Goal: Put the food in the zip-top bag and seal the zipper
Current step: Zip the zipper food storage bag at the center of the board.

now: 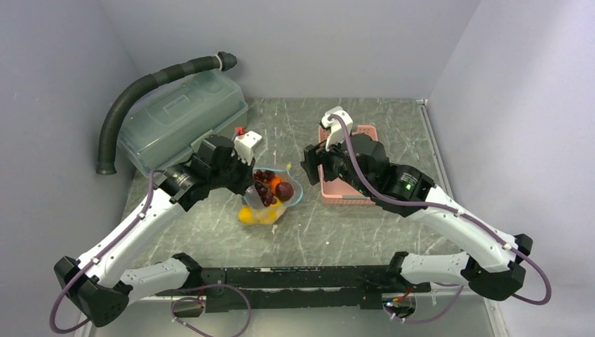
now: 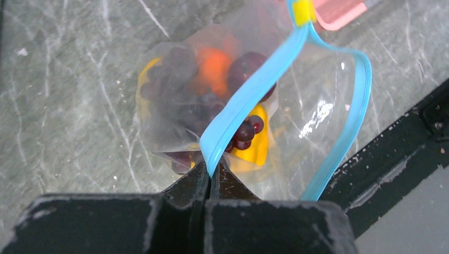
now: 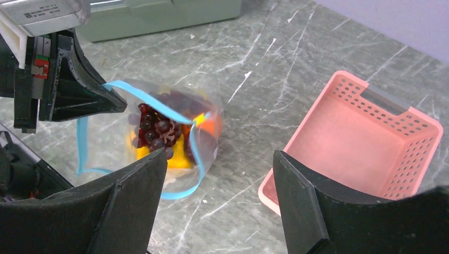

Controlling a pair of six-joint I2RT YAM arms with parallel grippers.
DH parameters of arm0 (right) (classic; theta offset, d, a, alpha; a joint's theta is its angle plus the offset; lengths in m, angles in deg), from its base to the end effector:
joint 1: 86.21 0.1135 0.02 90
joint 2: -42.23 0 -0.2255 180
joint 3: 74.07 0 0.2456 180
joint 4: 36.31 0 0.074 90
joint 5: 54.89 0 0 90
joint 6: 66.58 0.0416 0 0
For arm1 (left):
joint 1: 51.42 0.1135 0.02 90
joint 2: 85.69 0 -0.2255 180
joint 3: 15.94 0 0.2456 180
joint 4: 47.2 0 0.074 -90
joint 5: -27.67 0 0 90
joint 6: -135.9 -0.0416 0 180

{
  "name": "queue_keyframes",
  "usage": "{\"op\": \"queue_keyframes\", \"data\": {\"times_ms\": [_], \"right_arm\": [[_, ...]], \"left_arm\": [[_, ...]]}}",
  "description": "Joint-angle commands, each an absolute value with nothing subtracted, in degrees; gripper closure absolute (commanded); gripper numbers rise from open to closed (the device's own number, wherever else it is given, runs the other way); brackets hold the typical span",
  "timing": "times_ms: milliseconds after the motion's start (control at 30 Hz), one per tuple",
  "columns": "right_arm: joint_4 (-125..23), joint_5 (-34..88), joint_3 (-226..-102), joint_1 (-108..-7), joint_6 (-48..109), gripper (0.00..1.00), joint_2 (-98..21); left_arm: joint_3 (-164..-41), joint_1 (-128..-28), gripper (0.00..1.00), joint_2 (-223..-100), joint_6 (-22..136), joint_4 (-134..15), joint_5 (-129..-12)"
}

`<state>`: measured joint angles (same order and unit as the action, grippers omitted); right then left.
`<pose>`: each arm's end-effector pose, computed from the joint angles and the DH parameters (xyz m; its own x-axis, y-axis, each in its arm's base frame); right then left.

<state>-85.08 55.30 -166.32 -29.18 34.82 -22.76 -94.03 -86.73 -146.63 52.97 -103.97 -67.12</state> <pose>0.1471 0.2004 0.3889 -0.3167 -0.1473 -0.9370 -0.5611 0.8256 0.0598 0.1890 -0.1381 0.3094 -0.5938 0.2703 -0.7579 0.5596 0.8155 -0.1477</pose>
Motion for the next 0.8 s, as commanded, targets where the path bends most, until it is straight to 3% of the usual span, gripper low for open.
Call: {"op": "queue_keyframes", "data": {"times_ms": [0, 767], "right_arm": [[-86.22, 53.71, -165.29, -29.35, 29.86, 0.23, -19.72], [-89.64, 21.88, -153.38, -26.82, 6.69, 0.25, -10.19]], "left_arm": [[-94.38, -89.36, 1.0, -145.54, 50.2, -101.86, -71.41], [-94.14, -95.28, 1.0, -144.6, 48.34, -104.28, -72.93]]}}
